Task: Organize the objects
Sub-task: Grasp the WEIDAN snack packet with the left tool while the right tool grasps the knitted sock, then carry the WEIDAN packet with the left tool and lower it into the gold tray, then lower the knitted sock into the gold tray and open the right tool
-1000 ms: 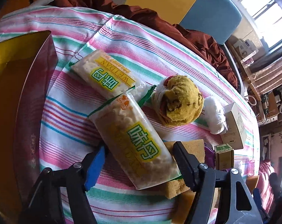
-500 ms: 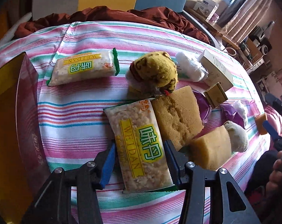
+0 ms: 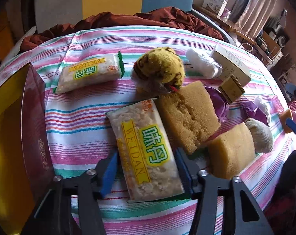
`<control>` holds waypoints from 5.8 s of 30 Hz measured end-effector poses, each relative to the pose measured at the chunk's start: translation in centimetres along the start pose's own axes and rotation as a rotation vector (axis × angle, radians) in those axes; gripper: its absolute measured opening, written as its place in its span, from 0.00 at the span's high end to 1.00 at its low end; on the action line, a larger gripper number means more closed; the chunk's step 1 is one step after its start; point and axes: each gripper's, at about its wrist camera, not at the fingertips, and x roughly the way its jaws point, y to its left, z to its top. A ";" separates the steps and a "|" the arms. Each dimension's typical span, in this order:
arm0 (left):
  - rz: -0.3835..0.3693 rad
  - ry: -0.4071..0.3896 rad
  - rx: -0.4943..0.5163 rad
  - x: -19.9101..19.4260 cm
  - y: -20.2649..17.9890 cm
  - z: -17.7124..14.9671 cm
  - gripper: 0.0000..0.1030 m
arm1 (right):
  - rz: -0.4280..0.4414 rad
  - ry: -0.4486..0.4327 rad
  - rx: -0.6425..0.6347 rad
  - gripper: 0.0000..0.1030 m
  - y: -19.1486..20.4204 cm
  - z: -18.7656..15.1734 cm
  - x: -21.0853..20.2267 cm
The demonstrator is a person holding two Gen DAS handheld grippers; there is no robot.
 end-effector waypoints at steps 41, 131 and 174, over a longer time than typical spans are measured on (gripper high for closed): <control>-0.013 -0.098 0.161 -1.9 -2.2 -5.9 0.57 | -0.228 0.370 -0.289 0.31 3.4 -6.2 6.3; 0.306 -0.412 -0.514 -19.1 29.1 -19.4 0.09 | 0.452 0.385 -1.156 0.31 30.8 -32.1 -1.9; 0.376 -0.539 -0.257 -22.3 21.3 -14.8 0.00 | 0.195 -0.058 -0.713 0.01 18.6 -12.4 -6.0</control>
